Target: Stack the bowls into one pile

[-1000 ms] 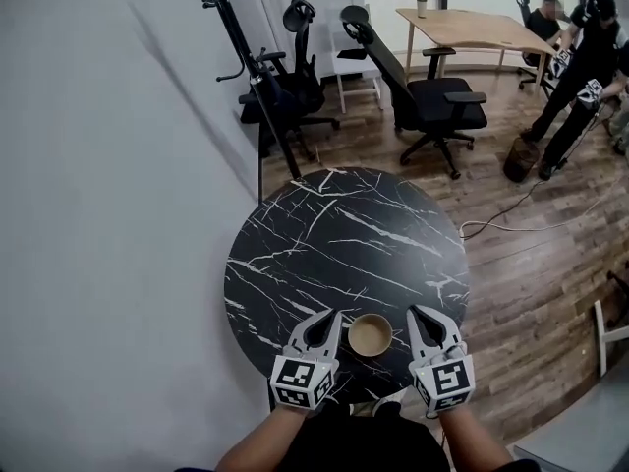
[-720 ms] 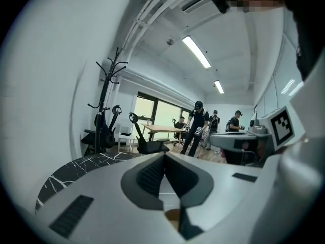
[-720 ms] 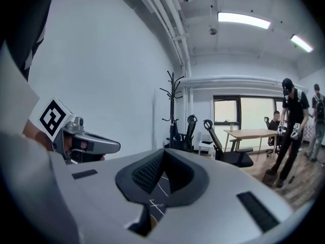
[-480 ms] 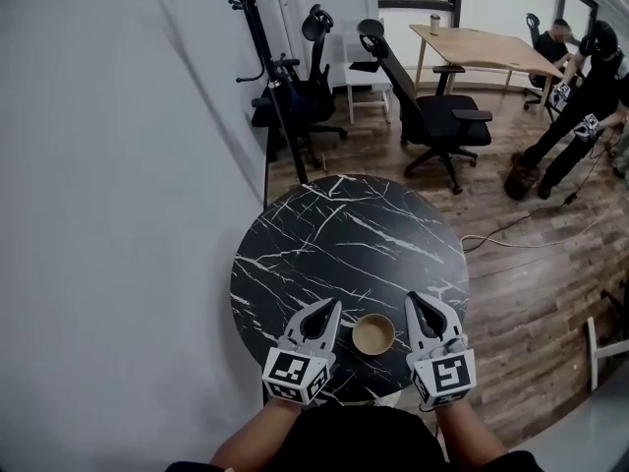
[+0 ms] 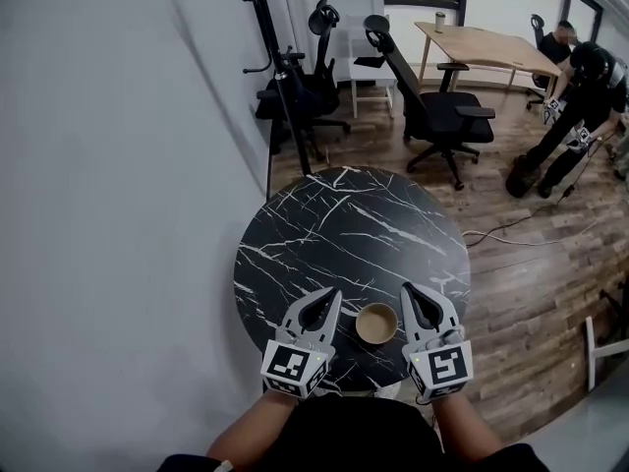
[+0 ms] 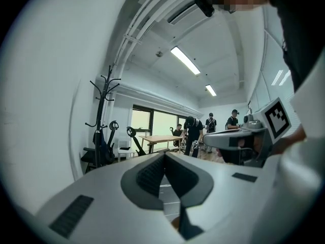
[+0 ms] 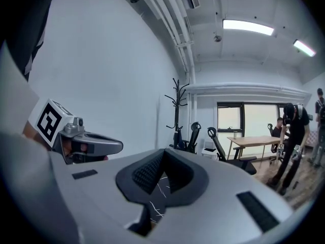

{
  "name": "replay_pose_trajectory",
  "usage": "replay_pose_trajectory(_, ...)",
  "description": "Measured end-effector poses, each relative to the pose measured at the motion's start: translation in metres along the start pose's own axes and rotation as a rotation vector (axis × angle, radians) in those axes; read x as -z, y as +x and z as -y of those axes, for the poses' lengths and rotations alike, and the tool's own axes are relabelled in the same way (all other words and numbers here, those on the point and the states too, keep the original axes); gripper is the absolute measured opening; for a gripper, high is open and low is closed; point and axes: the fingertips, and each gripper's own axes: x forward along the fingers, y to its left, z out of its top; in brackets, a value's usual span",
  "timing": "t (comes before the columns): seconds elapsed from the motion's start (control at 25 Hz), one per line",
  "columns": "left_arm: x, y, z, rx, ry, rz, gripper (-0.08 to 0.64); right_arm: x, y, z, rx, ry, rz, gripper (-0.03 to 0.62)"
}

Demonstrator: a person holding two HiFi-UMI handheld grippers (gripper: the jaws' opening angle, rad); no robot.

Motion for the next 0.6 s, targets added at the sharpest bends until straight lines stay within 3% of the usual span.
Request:
replay_pose_trajectory(0.28,-0.011,-0.004,0.0,-0.006,0.003,0.023,0.015,-0.013,0.003,-0.001,0.005,0.003,0.019,0.008)
replay_pose_trajectory(0.6,-0.012,-0.004,0.001,-0.002,0.009,0.03,0.015,-0.001,0.003,-0.003,0.01,0.043,0.004,0.006)
